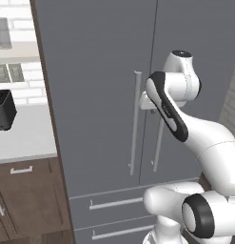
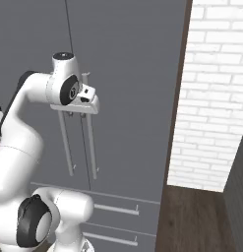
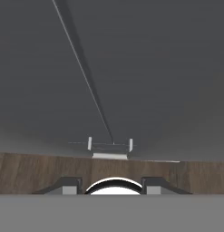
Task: Take the strawberry from the fridge and place it on top of the pancake, located on the dining counter.
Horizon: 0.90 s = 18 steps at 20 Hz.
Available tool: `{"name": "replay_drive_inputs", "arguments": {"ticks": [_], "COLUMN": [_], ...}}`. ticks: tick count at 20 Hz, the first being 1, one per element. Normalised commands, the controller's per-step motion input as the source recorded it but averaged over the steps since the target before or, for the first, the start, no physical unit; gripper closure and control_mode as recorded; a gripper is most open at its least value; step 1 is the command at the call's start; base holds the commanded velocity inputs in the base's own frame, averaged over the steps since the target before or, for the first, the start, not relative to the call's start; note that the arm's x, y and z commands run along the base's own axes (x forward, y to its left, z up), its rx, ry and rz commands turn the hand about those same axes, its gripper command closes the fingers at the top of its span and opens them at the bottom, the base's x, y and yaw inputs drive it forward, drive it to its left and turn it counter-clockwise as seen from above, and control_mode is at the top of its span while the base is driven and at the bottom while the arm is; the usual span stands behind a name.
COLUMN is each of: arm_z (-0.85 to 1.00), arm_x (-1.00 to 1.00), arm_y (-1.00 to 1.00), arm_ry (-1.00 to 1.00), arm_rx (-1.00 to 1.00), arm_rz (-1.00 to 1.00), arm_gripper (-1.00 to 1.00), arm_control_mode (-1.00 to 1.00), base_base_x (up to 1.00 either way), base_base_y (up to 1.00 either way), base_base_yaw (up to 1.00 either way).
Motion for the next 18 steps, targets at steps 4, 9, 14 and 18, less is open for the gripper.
{"name": "replay_drive_inputs", "arguments": {"ticks": [4, 9, 14, 18], "arm_z": [0.00, 0.00, 0.00, 0.00], "arm_x": [0.00, 0.00, 0.00, 0.00], "arm_y": [0.00, 0.00, 0.00, 0.00], "arm_ry": [0.00, 0.00, 0.00, 0.00], "arm_rx": [0.00, 0.00, 0.00, 0.00], "arm_rz": [0.00, 0.00, 0.00, 0.00], "arm_gripper": [-1.00, -1.00, -1.00, -1.00], "arm_control_mode": [1.00, 1.00, 1.00, 1.00], "base_base_x": [-0.03, -0.59, -0.66, -0.45], "base_base_y": [0.00, 0.00, 0.00, 0.00], "base_base_yaw": [0.00, 0.00, 0.00, 0.00]}}
